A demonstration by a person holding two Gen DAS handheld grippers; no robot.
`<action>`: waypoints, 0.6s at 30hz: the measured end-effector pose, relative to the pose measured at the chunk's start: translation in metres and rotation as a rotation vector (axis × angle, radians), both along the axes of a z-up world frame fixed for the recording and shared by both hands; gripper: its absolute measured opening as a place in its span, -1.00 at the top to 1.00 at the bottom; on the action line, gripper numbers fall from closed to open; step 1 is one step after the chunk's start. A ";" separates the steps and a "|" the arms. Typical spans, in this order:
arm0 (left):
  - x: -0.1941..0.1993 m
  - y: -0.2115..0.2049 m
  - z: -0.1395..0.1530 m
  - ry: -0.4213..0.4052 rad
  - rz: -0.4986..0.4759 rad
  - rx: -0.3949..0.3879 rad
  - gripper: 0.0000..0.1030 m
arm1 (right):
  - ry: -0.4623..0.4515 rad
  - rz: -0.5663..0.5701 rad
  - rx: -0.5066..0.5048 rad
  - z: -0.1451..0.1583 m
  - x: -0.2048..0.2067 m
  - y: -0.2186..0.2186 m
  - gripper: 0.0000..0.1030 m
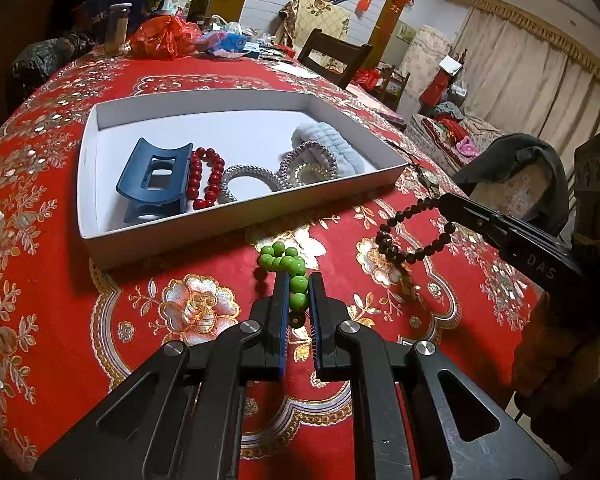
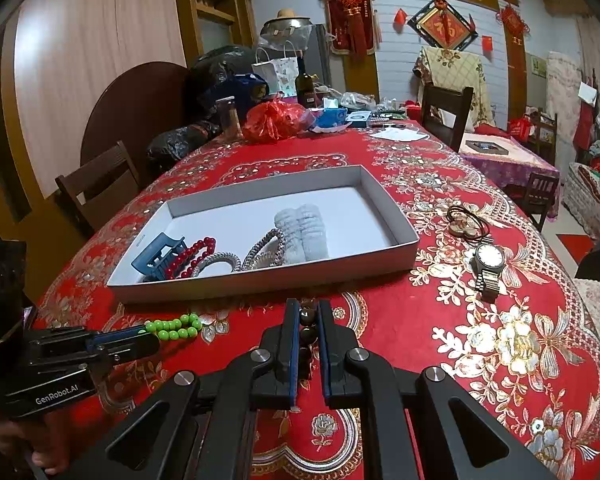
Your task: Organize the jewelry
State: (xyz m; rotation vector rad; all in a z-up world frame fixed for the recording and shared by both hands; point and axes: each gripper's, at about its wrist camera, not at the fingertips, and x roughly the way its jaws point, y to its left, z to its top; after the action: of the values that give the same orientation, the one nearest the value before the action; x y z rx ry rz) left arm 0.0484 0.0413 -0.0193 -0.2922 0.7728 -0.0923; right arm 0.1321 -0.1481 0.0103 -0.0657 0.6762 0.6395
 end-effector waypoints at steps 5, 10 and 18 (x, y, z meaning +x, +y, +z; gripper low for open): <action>0.000 0.001 0.000 0.001 0.000 -0.001 0.85 | -0.005 0.000 -0.009 0.003 -0.001 0.001 0.85; -0.001 0.002 0.001 0.000 0.001 -0.005 0.85 | -0.010 -0.006 -0.014 0.004 -0.002 0.001 0.85; 0.000 0.003 0.000 0.006 0.004 -0.012 0.85 | -0.016 -0.017 -0.018 0.006 0.003 0.002 0.85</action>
State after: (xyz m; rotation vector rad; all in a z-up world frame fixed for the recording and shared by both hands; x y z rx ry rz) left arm 0.0482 0.0442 -0.0191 -0.3051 0.7776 -0.0919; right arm 0.1349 -0.1461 0.0167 -0.0814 0.6664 0.6166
